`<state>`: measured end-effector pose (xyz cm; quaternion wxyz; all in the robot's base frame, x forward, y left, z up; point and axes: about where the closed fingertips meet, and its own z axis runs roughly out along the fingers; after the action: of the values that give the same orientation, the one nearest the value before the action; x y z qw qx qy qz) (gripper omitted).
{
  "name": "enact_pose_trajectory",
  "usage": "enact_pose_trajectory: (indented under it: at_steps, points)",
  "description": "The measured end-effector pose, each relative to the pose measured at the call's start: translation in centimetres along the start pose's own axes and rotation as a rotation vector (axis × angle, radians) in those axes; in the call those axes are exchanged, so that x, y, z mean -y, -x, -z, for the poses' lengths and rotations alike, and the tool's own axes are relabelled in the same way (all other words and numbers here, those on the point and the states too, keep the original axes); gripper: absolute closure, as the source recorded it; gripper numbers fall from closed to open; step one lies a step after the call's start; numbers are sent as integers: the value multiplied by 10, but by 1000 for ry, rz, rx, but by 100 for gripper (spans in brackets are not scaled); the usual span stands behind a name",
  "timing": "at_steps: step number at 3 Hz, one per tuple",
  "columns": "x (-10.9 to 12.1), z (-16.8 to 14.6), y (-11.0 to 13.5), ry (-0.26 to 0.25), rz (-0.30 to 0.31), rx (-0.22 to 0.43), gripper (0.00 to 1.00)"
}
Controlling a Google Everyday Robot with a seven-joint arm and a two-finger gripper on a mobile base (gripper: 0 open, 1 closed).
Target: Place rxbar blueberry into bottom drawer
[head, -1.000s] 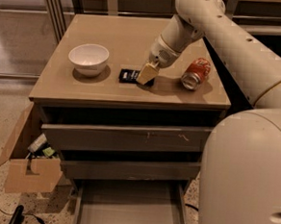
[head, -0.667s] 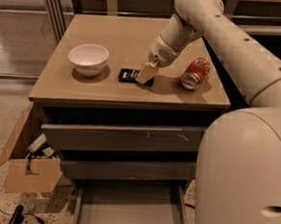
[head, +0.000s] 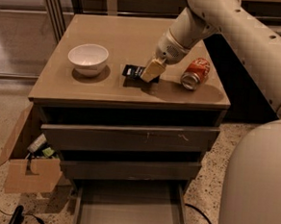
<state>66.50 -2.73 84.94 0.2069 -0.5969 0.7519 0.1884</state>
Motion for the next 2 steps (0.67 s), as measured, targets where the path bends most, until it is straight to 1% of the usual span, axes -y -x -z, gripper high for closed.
enact_pose_trajectory:
  at_steps: [1,2]
  points:
    - [-21,23,-4,-48,19,31,100]
    - [-56,26,-19,-62,30,56,100]
